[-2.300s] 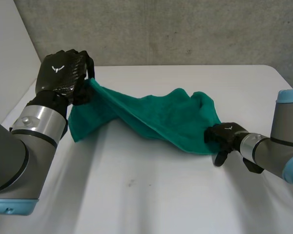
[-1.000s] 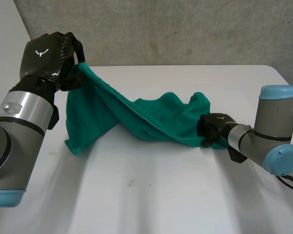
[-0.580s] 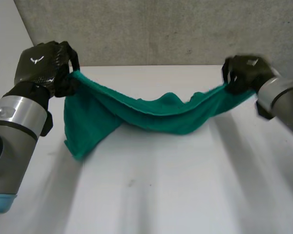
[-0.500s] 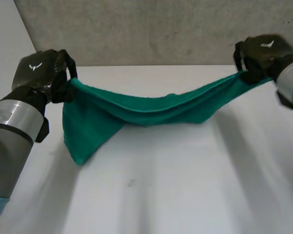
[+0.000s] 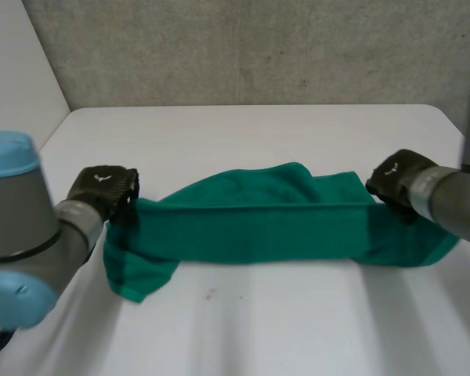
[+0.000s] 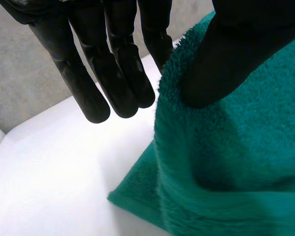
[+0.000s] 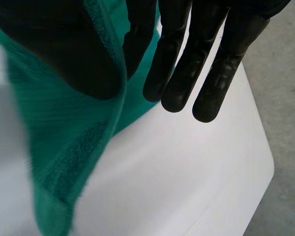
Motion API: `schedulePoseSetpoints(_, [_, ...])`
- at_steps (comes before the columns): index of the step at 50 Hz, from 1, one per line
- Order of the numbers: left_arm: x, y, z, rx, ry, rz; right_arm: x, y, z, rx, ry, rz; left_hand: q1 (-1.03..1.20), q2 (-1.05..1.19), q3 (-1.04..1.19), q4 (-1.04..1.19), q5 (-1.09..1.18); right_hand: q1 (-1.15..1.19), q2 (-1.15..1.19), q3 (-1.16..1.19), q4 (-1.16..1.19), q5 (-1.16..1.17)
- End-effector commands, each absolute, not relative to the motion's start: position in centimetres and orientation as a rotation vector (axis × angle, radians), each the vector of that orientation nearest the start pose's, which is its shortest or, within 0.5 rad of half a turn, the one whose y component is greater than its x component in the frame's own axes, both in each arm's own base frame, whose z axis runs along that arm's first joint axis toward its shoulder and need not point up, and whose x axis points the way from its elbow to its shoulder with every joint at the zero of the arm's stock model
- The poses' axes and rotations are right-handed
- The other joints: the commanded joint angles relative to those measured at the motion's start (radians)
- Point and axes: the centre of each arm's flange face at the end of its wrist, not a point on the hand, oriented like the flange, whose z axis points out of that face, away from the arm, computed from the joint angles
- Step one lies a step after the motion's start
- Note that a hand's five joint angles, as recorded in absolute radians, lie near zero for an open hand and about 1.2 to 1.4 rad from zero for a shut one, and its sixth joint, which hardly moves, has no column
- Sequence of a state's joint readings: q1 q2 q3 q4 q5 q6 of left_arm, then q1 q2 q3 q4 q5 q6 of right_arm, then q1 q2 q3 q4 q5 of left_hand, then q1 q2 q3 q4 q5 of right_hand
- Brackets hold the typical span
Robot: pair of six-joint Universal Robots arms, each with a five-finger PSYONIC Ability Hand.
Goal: Fold the towel.
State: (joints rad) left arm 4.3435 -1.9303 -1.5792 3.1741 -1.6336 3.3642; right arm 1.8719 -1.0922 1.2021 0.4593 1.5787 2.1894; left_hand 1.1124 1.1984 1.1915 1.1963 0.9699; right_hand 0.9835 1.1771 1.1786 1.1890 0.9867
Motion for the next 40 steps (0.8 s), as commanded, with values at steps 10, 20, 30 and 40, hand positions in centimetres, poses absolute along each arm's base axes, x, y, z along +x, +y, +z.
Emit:
schedulePoseSetpoints(10, [-26.6, -35.3, 38.4, 0.219, 1.376, -2.841, 26.4, -38.2, 40.3, -0.709, 1.555, -2.950, 0.284, 0.198, 0.205, 0.200, 0.252, 0.413, 0.219, 0.218, 0.207, 0.235])
schedulePoseSetpoints(20, [-25.5, -33.2, 36.1, 0.140, 1.382, -2.842, 25.5, -34.4, 40.8, -0.694, 1.355, -2.971, 0.284, 0.198, 0.205, 0.200, 0.252, 0.413, 0.219, 0.218, 0.207, 0.235])
schedulePoseSetpoints(30, [-24.2, -31.0, 25.0, 0.250, 1.836, -2.578, 24.9, -32.3, 26.5, -0.981, 1.939, -2.476, 0.284, 0.198, 0.205, 0.200, 0.252, 0.413, 0.219, 0.218, 0.207, 0.235])
schedulePoseSetpoints(40, [-23.7, -28.1, 14.7, 0.438, 2.227, -2.148, 24.7, -31.5, 14.6, -1.151, 2.308, -1.989, 0.284, 0.198, 0.205, 0.200, 0.252, 0.413, 0.219, 0.218, 0.207, 0.235])
